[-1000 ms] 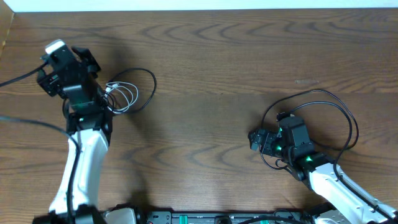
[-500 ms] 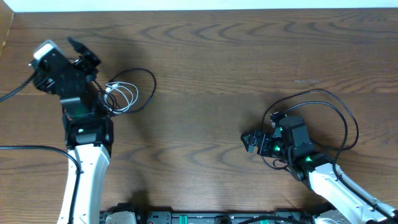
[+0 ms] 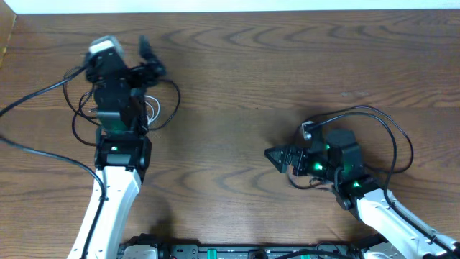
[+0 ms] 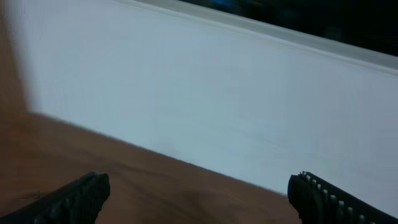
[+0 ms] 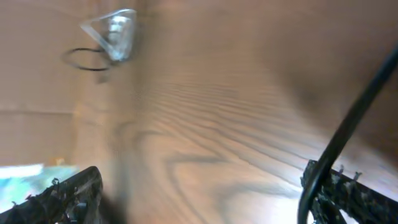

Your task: Untangle cables

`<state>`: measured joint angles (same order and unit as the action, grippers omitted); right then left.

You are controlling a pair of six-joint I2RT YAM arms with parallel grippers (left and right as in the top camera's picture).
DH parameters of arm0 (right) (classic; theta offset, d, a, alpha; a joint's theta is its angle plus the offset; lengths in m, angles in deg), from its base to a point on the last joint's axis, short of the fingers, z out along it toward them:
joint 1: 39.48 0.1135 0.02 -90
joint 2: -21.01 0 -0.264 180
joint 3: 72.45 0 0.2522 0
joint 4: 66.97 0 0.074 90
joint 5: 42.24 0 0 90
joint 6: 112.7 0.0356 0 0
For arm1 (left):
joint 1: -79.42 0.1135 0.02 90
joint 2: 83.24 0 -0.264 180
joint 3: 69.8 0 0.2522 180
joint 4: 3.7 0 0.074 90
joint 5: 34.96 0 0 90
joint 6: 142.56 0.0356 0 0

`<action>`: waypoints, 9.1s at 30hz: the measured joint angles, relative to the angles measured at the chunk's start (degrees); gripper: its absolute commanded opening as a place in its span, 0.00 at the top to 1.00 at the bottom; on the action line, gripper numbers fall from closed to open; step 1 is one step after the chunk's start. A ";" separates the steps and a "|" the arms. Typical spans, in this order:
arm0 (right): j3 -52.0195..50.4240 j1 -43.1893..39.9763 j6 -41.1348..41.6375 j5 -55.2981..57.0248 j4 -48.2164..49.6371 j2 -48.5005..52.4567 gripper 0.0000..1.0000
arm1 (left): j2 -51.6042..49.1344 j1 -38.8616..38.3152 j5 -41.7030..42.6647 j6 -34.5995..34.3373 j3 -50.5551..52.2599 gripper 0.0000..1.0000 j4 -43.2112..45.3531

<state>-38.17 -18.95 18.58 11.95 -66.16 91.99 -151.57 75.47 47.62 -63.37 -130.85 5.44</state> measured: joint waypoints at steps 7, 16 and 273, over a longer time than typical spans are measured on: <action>0.00 -0.55 0.87 -2.38 3.98 0.00 0.01 | 0.00 -3.34 18.62 -0.15 0.00 0.03 -6.73; 0.00 -4.09 1.29 -2.84 5.92 0.11 0.20 | 0.02 -5.75 32.00 -0.20 0.00 0.03 -26.25; 5.20 -28.04 22.36 26.62 -38.75 4.31 0.99 | -19.87 -28.41 32.59 -1.01 0.09 0.85 -43.50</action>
<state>-32.97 -46.99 40.94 38.57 -104.91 96.29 -171.44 47.06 80.20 -64.38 -130.76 -38.06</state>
